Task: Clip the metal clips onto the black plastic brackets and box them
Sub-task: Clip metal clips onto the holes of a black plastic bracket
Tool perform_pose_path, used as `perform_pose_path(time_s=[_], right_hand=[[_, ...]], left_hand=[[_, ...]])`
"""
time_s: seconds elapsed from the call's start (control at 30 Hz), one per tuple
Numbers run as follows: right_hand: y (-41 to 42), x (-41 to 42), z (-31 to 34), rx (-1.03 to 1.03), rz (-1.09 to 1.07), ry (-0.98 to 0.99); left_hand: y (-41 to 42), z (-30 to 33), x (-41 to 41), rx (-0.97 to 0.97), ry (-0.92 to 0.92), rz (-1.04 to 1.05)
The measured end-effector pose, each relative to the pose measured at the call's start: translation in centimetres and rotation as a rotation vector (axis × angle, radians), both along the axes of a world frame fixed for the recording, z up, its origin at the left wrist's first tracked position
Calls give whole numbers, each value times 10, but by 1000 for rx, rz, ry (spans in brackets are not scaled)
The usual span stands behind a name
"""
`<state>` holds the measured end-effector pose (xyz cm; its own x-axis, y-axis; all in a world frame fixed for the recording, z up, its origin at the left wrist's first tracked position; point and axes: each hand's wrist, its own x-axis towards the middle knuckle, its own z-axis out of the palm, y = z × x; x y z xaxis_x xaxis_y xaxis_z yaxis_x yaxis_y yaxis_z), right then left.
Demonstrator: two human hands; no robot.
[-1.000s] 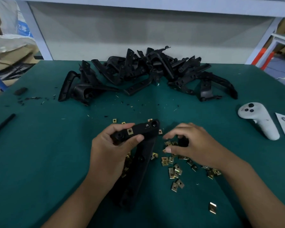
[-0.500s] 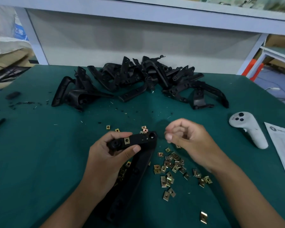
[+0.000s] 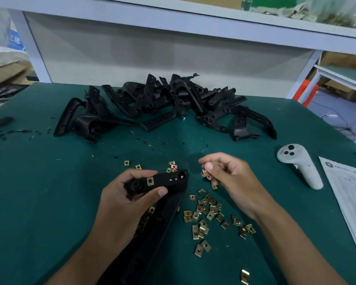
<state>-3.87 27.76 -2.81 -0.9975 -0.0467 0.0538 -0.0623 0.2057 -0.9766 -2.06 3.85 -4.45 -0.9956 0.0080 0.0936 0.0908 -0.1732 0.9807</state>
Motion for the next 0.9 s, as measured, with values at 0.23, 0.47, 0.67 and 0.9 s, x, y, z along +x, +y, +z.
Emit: perform_pose_path(time_s=[0.23,0.47,0.67,0.9], right_hand=[[1,-2,-2,58,-41,42],[2,0,-6,345,-43,135],[-6,1,-1,40,21,21],[-19,9,7,-92,116,-49]], left_hand=[[-1,-1,1,-29,12,-14],[-2,-4,1,-52,10,-11],[-2,-6,3,-58,33,-99],[-5,-8,5,-163,123,-282]])
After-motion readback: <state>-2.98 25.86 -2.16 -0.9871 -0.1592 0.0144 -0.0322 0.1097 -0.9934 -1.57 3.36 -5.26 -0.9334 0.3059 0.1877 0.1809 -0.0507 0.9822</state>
